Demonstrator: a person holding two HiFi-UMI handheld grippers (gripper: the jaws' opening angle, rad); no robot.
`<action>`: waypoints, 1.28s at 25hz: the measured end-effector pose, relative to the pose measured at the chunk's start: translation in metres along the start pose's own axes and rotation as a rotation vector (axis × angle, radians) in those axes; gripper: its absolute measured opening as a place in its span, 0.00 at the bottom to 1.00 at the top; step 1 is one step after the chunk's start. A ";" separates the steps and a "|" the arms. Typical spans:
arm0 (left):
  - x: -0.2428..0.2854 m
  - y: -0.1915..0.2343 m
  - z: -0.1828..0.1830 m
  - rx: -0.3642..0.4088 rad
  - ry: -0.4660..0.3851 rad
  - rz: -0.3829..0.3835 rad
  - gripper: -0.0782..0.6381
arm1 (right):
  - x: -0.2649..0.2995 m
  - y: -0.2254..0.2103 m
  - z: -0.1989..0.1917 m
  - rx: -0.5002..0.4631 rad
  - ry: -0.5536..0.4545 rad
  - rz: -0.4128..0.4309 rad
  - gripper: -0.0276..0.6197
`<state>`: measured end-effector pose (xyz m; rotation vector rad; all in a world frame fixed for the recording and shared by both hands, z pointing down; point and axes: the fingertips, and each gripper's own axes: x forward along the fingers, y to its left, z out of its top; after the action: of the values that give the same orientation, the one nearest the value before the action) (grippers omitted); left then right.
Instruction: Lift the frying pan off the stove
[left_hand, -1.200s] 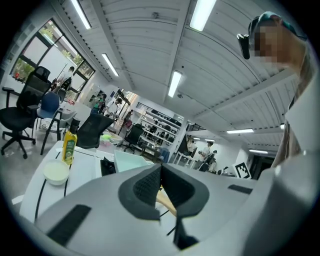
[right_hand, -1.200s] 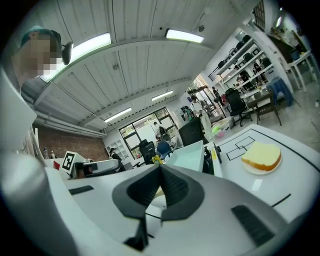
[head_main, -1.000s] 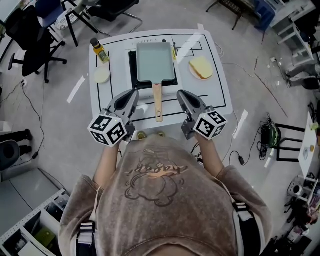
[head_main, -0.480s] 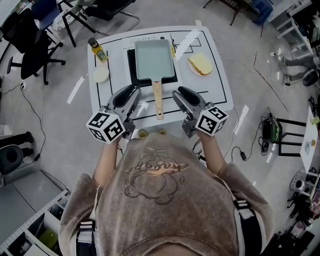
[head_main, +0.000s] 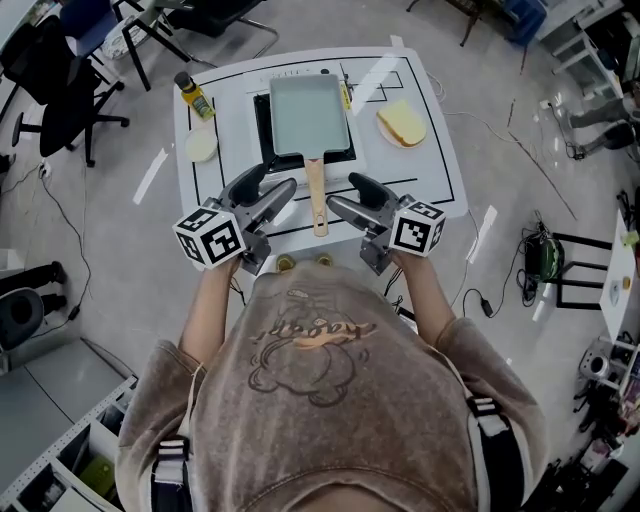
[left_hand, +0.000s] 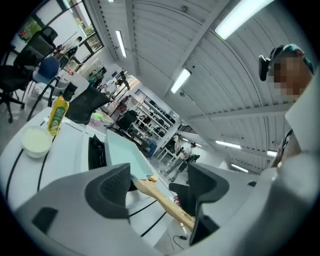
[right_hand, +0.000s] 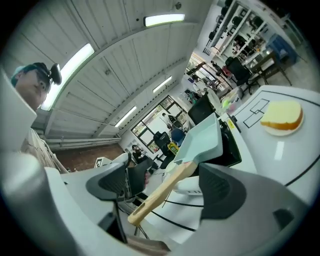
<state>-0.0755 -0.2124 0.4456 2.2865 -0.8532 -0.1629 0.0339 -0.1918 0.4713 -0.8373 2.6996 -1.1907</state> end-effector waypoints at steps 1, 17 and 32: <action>0.001 0.002 -0.002 -0.028 0.004 -0.013 0.61 | 0.001 0.000 -0.001 0.021 0.002 0.012 0.76; 0.041 0.017 -0.051 -0.255 0.146 -0.098 0.63 | 0.019 0.005 -0.040 0.170 0.138 0.142 0.77; 0.074 0.007 -0.085 -0.306 0.321 -0.174 0.56 | 0.038 0.019 -0.073 0.214 0.269 0.211 0.61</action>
<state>0.0061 -0.2146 0.5226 2.0229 -0.4314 -0.0004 -0.0270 -0.1518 0.5141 -0.3780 2.7032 -1.6019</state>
